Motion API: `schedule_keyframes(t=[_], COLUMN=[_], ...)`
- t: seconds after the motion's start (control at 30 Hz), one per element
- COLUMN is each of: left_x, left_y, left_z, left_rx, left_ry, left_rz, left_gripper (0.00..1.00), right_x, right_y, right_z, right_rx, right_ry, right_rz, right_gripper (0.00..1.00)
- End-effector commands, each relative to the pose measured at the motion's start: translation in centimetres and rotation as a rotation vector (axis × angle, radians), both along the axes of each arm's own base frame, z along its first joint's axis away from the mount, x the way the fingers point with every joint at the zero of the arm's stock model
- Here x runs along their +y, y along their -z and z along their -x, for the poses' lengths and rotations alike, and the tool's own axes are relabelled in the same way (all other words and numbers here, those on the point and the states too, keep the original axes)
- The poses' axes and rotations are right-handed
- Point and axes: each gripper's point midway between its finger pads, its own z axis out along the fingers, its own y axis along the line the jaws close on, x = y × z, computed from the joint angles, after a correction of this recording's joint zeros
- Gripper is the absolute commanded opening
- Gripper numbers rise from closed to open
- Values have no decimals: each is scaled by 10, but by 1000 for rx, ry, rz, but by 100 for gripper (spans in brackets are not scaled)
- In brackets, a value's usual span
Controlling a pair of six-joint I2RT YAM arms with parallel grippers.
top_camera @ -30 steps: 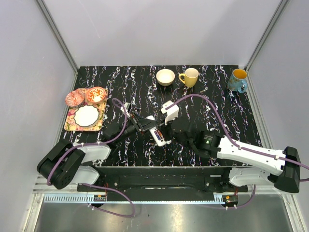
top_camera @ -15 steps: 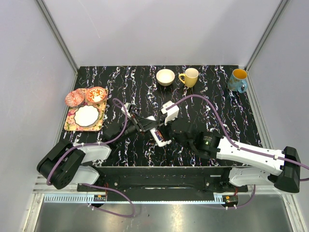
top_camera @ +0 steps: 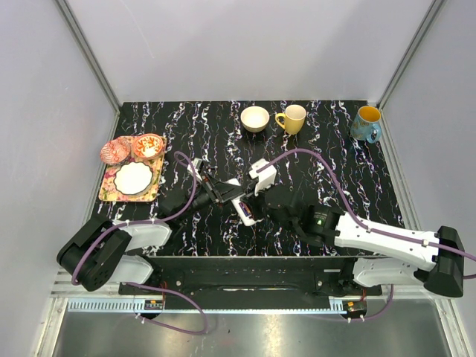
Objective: Load the batteries into the remote control
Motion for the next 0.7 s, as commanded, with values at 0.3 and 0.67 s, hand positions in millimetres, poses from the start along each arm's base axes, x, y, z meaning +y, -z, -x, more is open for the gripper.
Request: schedule_keyframes(t=[0.3,0.67], left_x=[-2,1], left_y=[-61,-81], left_z=[-7,-11], left_rx=[-157,-202], left_ry=[-25,-45], left_rz=[105,132], left_gripper=[0,0], right_x=[-17,-18], right_y=[23,43], right_z=[14,21], right_rx=[69,138], right_ry=[-3,-8], right_rz=[74,109], right_gripper=[0,0])
